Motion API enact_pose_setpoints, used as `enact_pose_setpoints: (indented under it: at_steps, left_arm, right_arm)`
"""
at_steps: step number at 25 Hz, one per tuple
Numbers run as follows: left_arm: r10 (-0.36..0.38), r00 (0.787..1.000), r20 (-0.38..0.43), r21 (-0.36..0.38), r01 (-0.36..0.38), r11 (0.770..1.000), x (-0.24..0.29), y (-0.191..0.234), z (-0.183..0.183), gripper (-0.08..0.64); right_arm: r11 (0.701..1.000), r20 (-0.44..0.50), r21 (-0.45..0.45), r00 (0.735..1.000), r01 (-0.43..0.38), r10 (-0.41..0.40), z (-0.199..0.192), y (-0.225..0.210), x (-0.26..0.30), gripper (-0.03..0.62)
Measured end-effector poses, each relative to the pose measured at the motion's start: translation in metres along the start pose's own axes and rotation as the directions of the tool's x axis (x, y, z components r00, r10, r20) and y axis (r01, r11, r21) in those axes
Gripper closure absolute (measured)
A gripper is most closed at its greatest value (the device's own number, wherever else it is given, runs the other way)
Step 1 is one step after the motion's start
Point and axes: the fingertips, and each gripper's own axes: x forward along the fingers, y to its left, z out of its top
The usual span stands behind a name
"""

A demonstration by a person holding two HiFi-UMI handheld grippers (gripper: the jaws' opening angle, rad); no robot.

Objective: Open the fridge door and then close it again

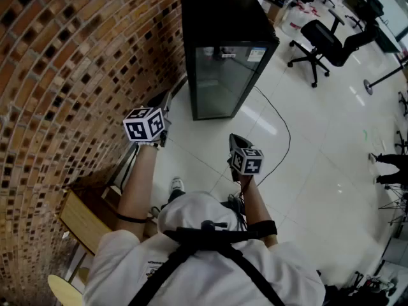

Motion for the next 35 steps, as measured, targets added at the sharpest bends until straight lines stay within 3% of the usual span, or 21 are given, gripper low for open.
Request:
enact_pose_setpoints:
  at_steps: [6, 7, 13, 19, 25, 28, 35]
  left_arm:
    - [-0.007, 1.0, 0.005, 0.032, 0.007, 0.999, 0.019, 0.01, 0.005, 0.548]
    - [-0.007, 1.0, 0.003, 0.04, 0.006, 0.999, 0.024, 0.012, 0.007, 0.496]
    - [-0.051, 0.999, -0.006, 0.103, 0.052, 0.993, 0.072, 0.025, 0.031, 0.377]
    - [-0.121, 0.992, -0.037, 0.2, 0.126, 0.972, 0.145, 0.033, 0.063, 0.232]
    - [-0.159, 0.986, -0.055, 0.269, 0.168, 0.948, 0.195, 0.037, 0.079, 0.227]
    - [-0.191, 0.98, -0.059, 0.284, 0.2, 0.938, 0.205, 0.034, 0.081, 0.259]
    - [-0.208, 0.975, -0.075, 0.327, 0.221, 0.919, 0.22, 0.03, 0.079, 0.259]
  right_arm:
    - [1.0, 0.008, -0.004, 1.0, 0.002, -0.002, 0.009, -0.001, 0.006, 0.592]
    - [1.0, 0.009, -0.003, 1.0, 0.004, -0.004, 0.01, -0.002, 0.007, 0.592]
    - [1.0, 0.029, 0.018, 0.999, 0.021, -0.022, 0.019, -0.006, 0.016, 0.592]
    - [0.997, 0.04, 0.048, 0.997, 0.061, -0.063, 0.017, -0.015, 0.03, 0.592]
    - [0.994, 0.062, 0.064, 0.994, 0.086, -0.09, 0.026, -0.02, 0.052, 0.592]
    - [0.995, 0.069, 0.06, 0.994, 0.086, -0.09, 0.037, -0.018, 0.066, 0.592]
    - [0.998, 0.077, 0.015, 0.995, 0.067, -0.068, 0.06, -0.008, 0.094, 0.592]
